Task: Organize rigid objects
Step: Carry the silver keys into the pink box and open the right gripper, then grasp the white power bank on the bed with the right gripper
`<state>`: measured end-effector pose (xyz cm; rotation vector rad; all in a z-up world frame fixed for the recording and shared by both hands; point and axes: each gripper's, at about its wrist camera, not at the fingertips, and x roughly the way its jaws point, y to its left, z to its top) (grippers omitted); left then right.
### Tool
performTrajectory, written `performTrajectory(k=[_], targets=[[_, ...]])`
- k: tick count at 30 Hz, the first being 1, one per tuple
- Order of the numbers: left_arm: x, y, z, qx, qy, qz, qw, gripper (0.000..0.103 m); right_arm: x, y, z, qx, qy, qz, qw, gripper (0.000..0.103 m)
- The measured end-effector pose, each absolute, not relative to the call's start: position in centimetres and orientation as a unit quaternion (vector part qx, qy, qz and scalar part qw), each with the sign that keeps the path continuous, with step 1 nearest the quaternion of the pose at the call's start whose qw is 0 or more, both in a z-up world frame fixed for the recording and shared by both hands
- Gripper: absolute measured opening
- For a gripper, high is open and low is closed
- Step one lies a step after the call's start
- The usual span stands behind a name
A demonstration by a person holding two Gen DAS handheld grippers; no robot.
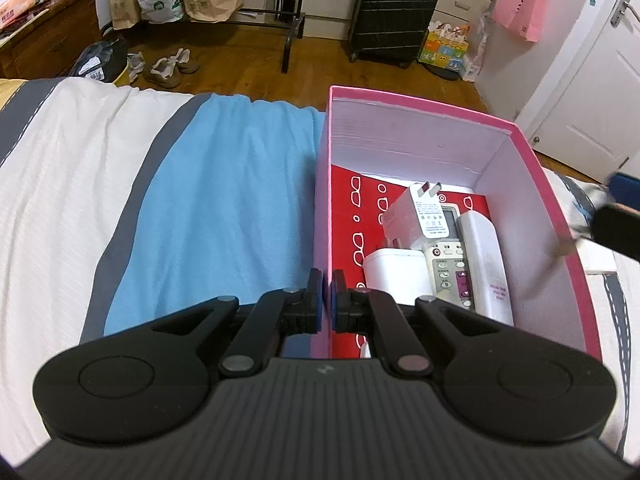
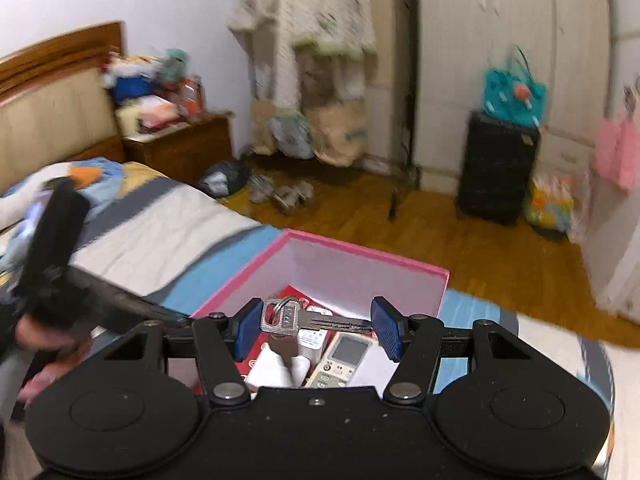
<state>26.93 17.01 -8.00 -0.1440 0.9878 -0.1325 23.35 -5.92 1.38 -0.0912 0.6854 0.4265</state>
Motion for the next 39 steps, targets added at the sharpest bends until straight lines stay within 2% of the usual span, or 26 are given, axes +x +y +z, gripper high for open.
performTrajectory(k=[10, 15, 19, 26, 30, 34, 39], targets=[[26.9, 17.3, -8.2, -0.069, 0.471, -0.072, 0.877, 0.003, 29.7, -3.2, -3.5, 0.135, 0.438, 0.173, 0.872, 0.064], [27.1, 17.6, -8.2, -0.078, 0.473, -0.076, 0.875, 0.004, 30.8, -3.1, -5.0, 0.197, 0.454, 0.159, 0.855, 0.066], [27.2, 17.7, -8.3, -0.077, 0.472, -0.077, 0.875, 0.004, 30.1, -4.8, -4.0, 0.201, 0.447, 0.166, 0.856, 0.066], [27.4, 17.5, -8.1, -0.078, 0.479, -0.071, 0.871, 0.004, 25.6, -11.4, 0.9, 0.150, 0.417, 0.158, 0.882, 0.067], [27.5, 17.3, -8.1, -0.073, 0.479, -0.068, 0.872, 0.004, 24.0, -16.4, 2.7, 0.133, 0.439, 0.127, 0.880, 0.068], [27.4, 16.6, -8.1, -0.057, 0.479, -0.061, 0.874, 0.004, 23.5, -22.2, 2.2, 0.180, 0.474, 0.085, 0.858, 0.068], [27.4, 16.3, -8.2, -0.050, 0.483, -0.056, 0.872, 0.003, 23.6, -27.9, -1.5, 0.240, 0.501, 0.032, 0.831, 0.068]])
